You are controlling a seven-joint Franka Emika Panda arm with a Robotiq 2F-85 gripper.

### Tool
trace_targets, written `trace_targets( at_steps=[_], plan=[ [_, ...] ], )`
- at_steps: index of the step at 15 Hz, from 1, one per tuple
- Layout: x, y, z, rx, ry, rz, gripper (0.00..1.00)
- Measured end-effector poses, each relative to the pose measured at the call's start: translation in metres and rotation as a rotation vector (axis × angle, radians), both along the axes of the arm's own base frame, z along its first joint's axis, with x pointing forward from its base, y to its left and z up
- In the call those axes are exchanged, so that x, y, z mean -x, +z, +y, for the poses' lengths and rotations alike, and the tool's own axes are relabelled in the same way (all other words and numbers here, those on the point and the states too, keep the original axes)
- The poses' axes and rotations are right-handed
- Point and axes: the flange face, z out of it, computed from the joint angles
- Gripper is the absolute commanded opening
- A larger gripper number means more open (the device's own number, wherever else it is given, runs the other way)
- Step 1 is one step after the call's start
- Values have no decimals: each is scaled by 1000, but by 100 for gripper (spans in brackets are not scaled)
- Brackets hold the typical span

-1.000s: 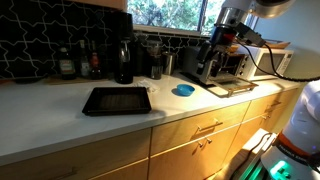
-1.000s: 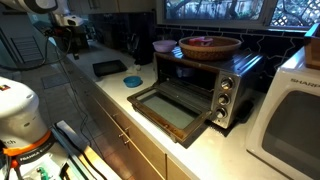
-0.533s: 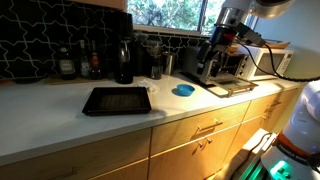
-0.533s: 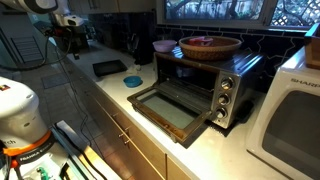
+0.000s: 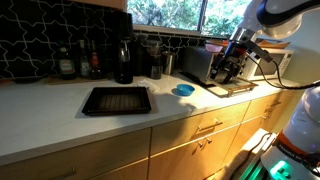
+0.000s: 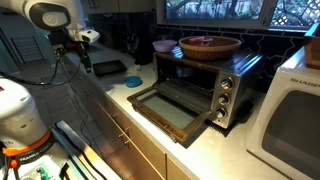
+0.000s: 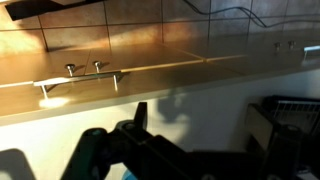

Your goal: Pull the oven wire rack, remove the blue mixing bowl from the oven wire rack and place it to the left side of the oven

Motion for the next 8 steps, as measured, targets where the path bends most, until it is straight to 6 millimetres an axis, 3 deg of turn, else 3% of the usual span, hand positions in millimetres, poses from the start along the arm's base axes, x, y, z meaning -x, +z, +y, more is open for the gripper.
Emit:
trace_targets(
  at_steps=[4,8],
  plan=[
    [-12,19,-90,-117,-210,-50,100],
    [-4,14,-160,-179,-414,-57,100]
  ],
)
